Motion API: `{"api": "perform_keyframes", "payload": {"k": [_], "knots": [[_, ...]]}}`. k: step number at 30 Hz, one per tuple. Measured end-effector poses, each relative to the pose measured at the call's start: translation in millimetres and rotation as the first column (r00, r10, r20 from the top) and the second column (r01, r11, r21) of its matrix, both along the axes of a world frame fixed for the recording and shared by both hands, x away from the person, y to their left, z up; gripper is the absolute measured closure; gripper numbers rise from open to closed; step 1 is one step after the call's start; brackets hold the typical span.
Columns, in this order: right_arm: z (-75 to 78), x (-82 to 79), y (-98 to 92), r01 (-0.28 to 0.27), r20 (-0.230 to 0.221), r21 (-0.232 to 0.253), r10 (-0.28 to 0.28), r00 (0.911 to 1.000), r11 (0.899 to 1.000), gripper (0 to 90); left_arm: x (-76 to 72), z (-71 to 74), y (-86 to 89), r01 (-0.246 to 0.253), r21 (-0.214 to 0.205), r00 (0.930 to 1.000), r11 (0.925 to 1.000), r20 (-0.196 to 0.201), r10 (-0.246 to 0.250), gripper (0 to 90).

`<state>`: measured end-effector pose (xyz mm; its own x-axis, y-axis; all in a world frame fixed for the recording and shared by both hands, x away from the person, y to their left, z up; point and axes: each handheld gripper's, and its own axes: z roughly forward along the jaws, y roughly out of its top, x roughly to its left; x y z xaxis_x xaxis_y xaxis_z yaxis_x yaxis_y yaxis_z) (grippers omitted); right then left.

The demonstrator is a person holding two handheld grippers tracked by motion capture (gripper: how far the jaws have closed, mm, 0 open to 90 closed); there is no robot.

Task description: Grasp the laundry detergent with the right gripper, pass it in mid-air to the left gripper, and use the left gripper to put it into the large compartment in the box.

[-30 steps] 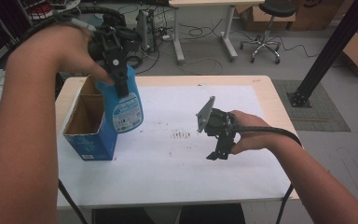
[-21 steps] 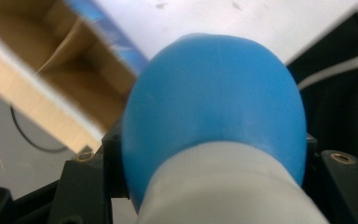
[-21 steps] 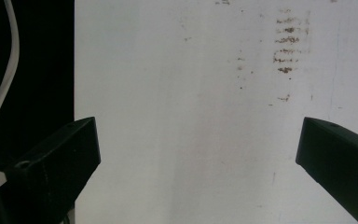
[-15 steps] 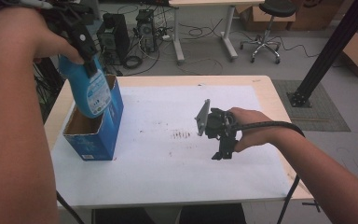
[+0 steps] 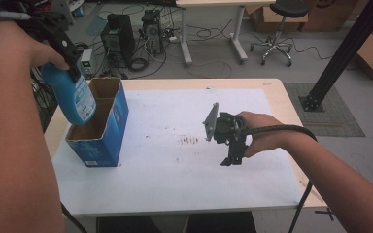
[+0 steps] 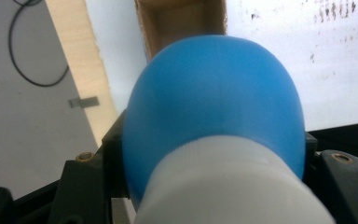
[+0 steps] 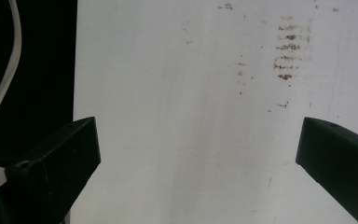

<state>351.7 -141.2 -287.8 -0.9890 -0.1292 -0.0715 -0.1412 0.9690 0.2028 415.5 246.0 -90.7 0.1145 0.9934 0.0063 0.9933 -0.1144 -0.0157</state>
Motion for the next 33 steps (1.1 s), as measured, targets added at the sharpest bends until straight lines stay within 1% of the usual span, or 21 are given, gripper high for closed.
{"api": "perform_keyframes", "payload": {"k": [7, 8, 9, 10, 11, 13, 14, 15, 17, 19, 20, 22, 24, 25, 26, 27, 29, 33], "knots": [[1.1, 0.1, 1.0, 0.001, 0.004, -0.002, -0.001, 1.0000, 1.000, 0.0, 6.2, -23.7, -0.1, -0.050, -0.001, 0.9987, 0.9987, -0.013, 0.050, 39.0], [0.9, -0.2, 1.2, 0.000, 0.006, -0.005, 0.000, 1.0000, 1.000, 0.0, 7.3, -26.4, -0.8, -0.047, 0.003, 0.9989, 0.9989, -0.001, 0.047, 39.0], [0.8, -0.3, 1.3, 0.000, 0.006, -0.006, 0.000, 1.0000, 1.000, 0.0, 8.4, -29.1, -0.9, -0.057, 0.003, 0.9984, 0.9984, 0.003, 0.057, 39.0], [0.8, -0.3, 1.3, 0.000, 0.006, -0.006, 0.000, 1.0000, 1.000, 0.0, 8.4, -29.1, -0.9, -0.057, 0.003, 0.9984, 0.9984, 0.003, 0.057, 39.0], [0.2, -0.8, 1.5, -0.004, 0.001, -0.005, 0.004, 1.0000, 1.000, 0.0, 9.7, -34.6, -2.1, -0.077, 0.003, 0.9970, 0.9970, 0.008, 0.077, 39.0], [-1.2, -1.9, 1.3, -0.007, 0.002, -0.010, 0.007, 1.0000, 1.000, 0.0, 10.8, -39.4, -2.2, -0.073, 0.014, 0.9972, 0.9973, 0.018, 0.072, 39.0], [-1.2, -1.9, 1.3, -0.007, 0.002, -0.010, 0.007, 1.0000, 1.000, 0.0, 10.8, -39.4, -2.2, -0.073, 0.014, 0.9972, 0.9973, 0.018, 0.072, 39.0], [-4.0, -3.2, 0.8, -0.013, -0.004, -0.019, 0.013, 0.9999, 1.000, 0.0, 11.2, -45.0, -2.1, -0.091, 0.012, 0.9957, 0.9958, 0.018, 0.091, 39.0], [-6.1, -3.8, 0.4, -0.015, -0.007, -0.023, 0.015, 0.9999, 1.000, 0.0, 12.0, -51.7, -3.1, -0.087, 0.015, 0.9962, 0.9961, 0.003, 0.087, 39.0], [-8.1, -4.3, -0.2, -0.016, -0.008, -0.026, 0.016, 0.9998, 1.000, 0.0, 13.2, -59.6, -3.5, -0.088, 0.008, 0.9961, 0.9961, -0.008, 0.088, 39.0], [-8.1, -4.3, -0.2, -0.016, -0.008, -0.026, 0.016, 0.9998, 1.000, 0.0, 13.2, -59.6, -3.5, -0.088, 0.008, 0.9961, 0.9961, -0.008, 0.088, 39.0], [-9.3, -4.4, -0.9, -0.016, -0.013, -0.027, 0.016, 0.9998, 1.000, 0.0, 15.4, -73.2, -3.5, -0.087, 0.001, 0.9959, 0.9962, -0.024, 0.087, 39.0], [-9.8, -4.8, -1.3, -0.016, -0.012, -0.028, 0.016, 0.9998, 0.999, 0.0, 16.2, -80.9, -4.0, -0.088, 0.004, 0.9956, 0.9961, -0.031, 0.088, 39.0], [-10.1, -5.0, -1.5, -0.016, -0.014, -0.028, 0.015, 0.9998, 0.999, 0.0, 16.6, -84.2, -3.5, -0.086, 0.004, 0.9958, 0.9963, -0.032, 0.086, 39.0], [-10.1, -5.0, -1.5, -0.016, -0.014, -0.028, 0.015, 0.9998, 0.999, 0.0, 16.6, -84.2, -3.5, -0.086, 0.004, 0.9958, 0.9963, -0.032, 0.086, 39.1], [-10.4, -5.3, -2.3, -0.015, -0.016, -0.028, 0.015, 0.9998, 0.999, 0.0, 16.9, -90.5, -3.3, -0.093, 0.003, 0.9951, 0.9956, -0.031, 0.093, 39.0], [-10.4, -5.4, -2.9, -0.015, -0.015, -0.027, 0.015, 0.9998, 1.000, 0.0, 17.5, -95.5, -3.1, -0.089, 0.004, 0.9957, 0.9961, -0.026, 0.089, 39.0], [-12.0, -5.2, -4.5, -0.011, -0.017, -0.026, 0.010, 0.9998, 1.000, 0.0, 18.6, -107.1, -3.1, -0.087, 0.008, 0.9955, 0.9962, -0.037, 0.087, 39.0]]}}
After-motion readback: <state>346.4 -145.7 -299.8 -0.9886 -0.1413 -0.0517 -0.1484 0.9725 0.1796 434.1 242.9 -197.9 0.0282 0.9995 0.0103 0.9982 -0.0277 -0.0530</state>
